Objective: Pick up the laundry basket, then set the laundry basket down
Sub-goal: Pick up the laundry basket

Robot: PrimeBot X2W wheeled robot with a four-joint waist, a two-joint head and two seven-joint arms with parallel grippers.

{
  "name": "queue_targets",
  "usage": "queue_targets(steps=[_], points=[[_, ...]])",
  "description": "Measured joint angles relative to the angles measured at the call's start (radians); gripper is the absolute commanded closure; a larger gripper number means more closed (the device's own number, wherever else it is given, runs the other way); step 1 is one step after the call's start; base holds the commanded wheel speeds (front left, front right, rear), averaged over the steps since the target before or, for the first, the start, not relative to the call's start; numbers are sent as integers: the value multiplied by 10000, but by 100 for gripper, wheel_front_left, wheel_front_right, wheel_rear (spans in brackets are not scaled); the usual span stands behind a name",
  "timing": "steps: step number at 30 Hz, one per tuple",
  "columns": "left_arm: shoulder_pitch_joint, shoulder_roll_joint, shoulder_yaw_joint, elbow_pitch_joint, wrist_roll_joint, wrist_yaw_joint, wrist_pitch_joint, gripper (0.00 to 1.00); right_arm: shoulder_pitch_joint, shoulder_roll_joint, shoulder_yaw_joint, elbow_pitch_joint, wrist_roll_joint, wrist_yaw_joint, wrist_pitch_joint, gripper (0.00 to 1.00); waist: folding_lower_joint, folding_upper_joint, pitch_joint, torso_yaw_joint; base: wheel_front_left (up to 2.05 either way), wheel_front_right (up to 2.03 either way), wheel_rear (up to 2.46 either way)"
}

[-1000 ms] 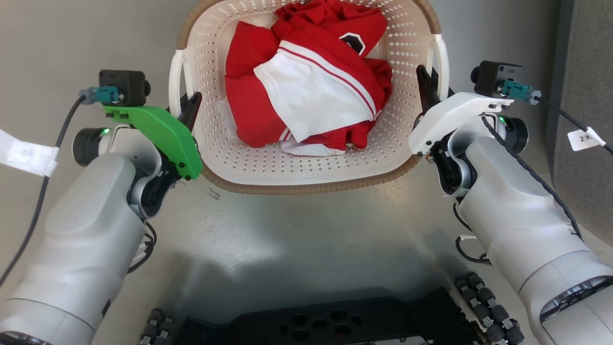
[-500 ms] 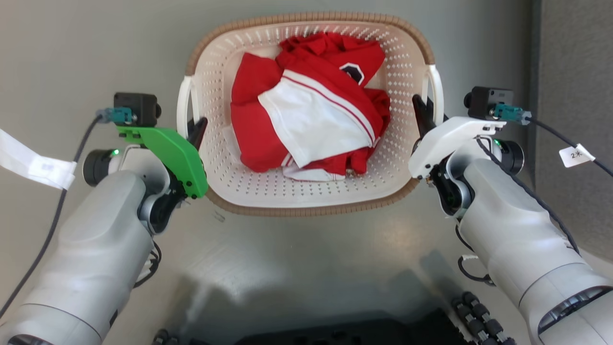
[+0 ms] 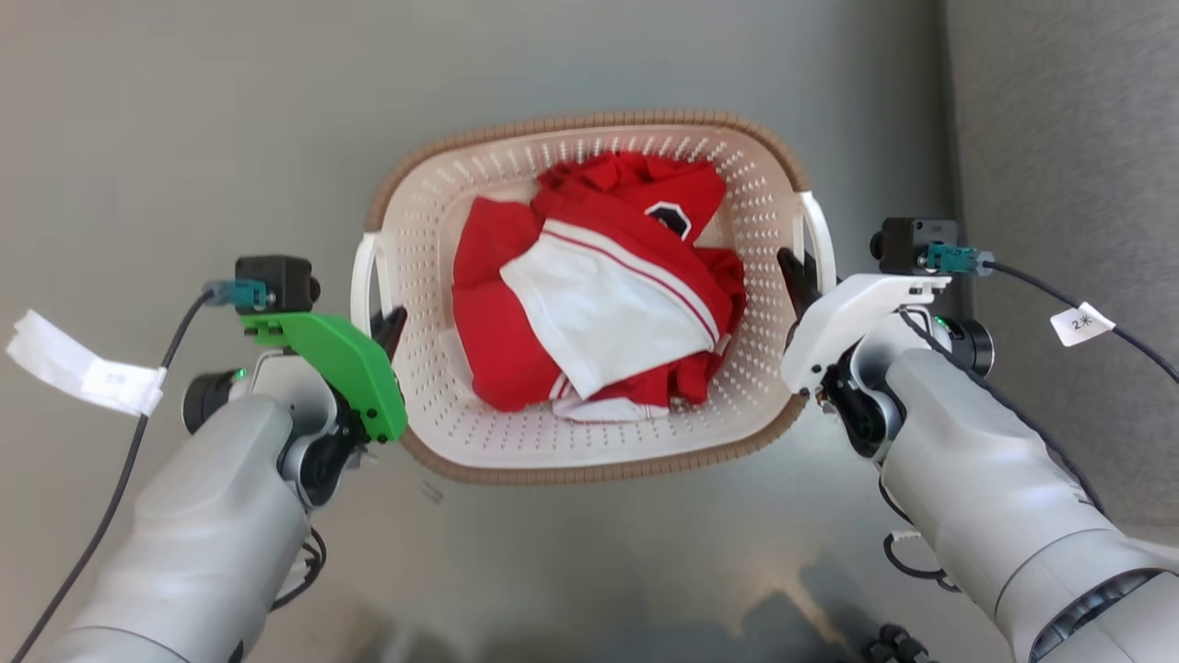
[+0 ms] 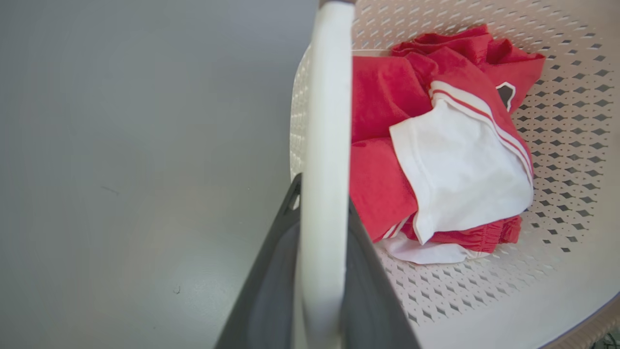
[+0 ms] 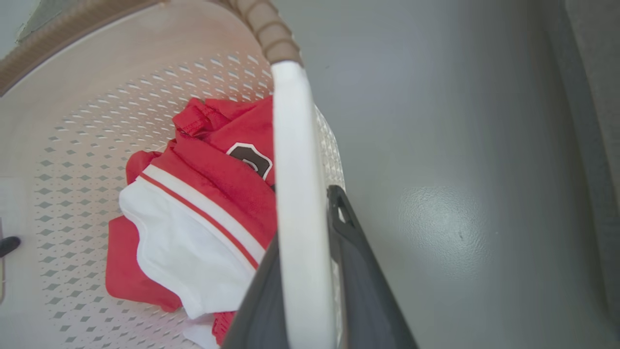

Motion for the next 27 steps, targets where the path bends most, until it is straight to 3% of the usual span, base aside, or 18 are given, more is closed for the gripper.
queue_targets(steps=[27], points=[[1784,-700,-589,1331,-1185,-79,1285,100,1619,59,1045,928,815,504,1749,100,-1,0,-4033,-235,0,0,0]])
